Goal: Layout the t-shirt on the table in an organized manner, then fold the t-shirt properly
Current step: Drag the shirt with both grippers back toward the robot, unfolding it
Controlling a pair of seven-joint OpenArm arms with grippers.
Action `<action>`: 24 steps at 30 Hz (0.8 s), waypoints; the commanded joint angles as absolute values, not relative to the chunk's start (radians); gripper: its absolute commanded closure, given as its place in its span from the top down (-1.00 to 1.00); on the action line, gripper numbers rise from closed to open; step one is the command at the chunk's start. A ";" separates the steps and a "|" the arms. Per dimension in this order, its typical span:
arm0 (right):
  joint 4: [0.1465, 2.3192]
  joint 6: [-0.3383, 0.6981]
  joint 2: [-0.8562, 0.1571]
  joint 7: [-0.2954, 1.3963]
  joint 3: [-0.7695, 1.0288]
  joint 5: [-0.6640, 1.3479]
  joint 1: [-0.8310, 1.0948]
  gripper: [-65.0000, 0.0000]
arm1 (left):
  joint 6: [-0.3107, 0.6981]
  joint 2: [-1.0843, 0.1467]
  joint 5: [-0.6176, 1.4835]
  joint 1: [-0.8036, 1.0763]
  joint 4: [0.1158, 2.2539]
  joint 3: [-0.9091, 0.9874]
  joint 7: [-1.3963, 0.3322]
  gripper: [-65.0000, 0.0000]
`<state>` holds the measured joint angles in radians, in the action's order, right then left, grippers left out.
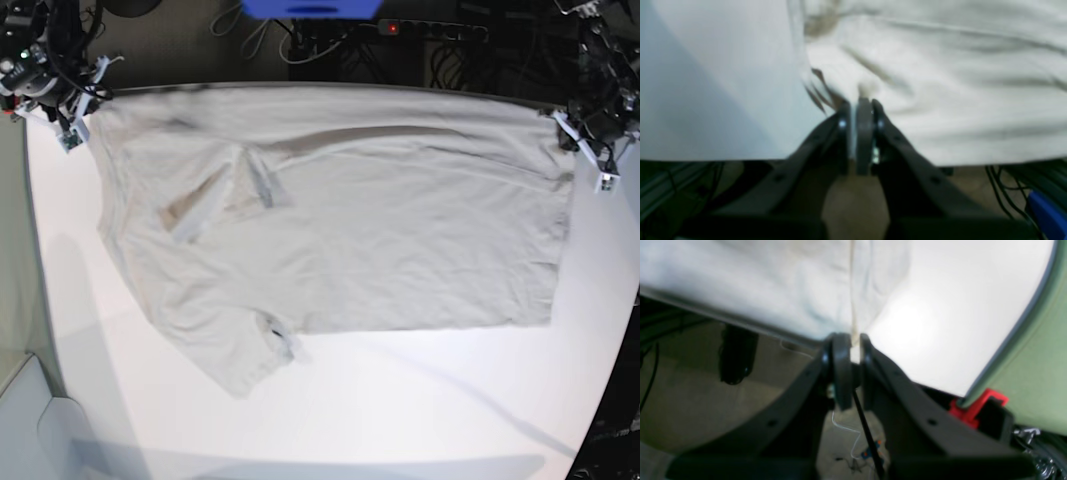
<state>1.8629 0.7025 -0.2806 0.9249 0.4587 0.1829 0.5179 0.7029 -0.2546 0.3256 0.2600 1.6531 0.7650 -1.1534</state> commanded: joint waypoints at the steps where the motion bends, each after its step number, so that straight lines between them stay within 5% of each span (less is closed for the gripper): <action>1: 1.879 0.698 -0.294 0.918 0.464 0.185 0.526 -0.83 | 0.698 -0.272 0.331 0.249 1.667 0.773 -1.148 -0.99; 12: 1.879 0.698 -0.298 0.918 0.469 0.185 0.532 -0.81 | 0.698 -0.277 0.331 0.228 1.563 0.773 -1.148 -0.92; 19: 1.937 0.698 -0.300 0.918 0.472 0.188 0.558 -0.26 | 0.698 -0.278 0.331 0.236 1.572 0.774 -1.148 -0.43; 24: 2.005 0.698 -0.297 0.920 0.478 0.189 0.573 -0.17 | 0.698 -0.277 0.338 0.251 1.583 0.794 -1.150 -0.28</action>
